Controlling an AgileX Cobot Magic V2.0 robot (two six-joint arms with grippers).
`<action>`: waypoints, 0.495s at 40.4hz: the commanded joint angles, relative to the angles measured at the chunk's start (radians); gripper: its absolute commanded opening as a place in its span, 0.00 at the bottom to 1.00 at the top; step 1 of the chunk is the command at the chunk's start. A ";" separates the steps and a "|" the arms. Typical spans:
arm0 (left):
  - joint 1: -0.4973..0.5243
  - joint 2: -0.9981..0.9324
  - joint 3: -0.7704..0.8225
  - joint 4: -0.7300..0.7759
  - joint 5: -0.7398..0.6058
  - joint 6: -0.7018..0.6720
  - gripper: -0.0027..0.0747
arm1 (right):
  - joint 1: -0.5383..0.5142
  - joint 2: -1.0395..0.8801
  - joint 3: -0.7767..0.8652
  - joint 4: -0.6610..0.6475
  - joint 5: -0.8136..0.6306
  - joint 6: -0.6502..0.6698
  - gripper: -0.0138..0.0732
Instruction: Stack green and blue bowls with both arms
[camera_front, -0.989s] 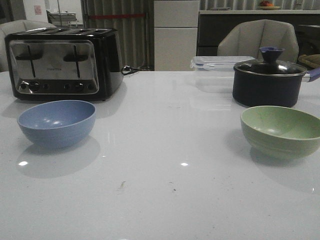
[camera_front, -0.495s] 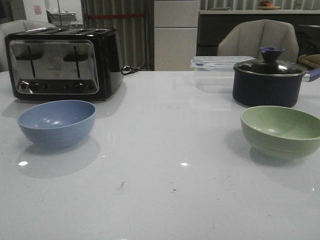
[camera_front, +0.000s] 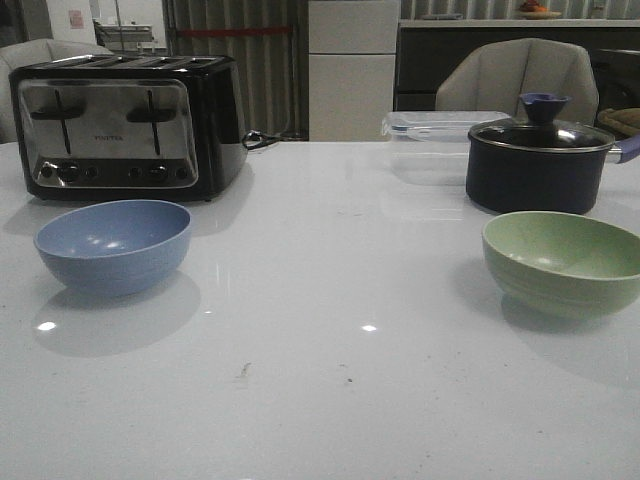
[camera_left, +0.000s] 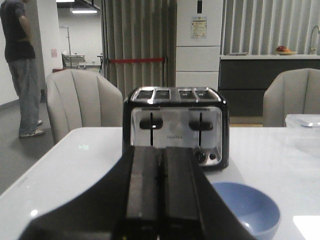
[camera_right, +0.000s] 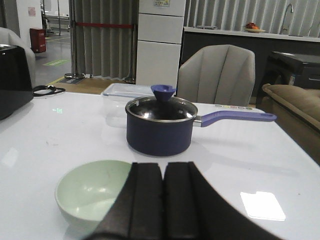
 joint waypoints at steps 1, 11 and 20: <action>0.002 -0.006 -0.125 -0.011 -0.021 -0.008 0.15 | -0.004 0.014 -0.143 0.008 0.024 -0.001 0.22; 0.002 0.153 -0.448 -0.017 0.323 -0.008 0.15 | -0.004 0.191 -0.451 0.013 0.281 -0.001 0.22; 0.002 0.320 -0.591 -0.017 0.464 -0.008 0.15 | -0.004 0.377 -0.568 0.013 0.467 -0.001 0.22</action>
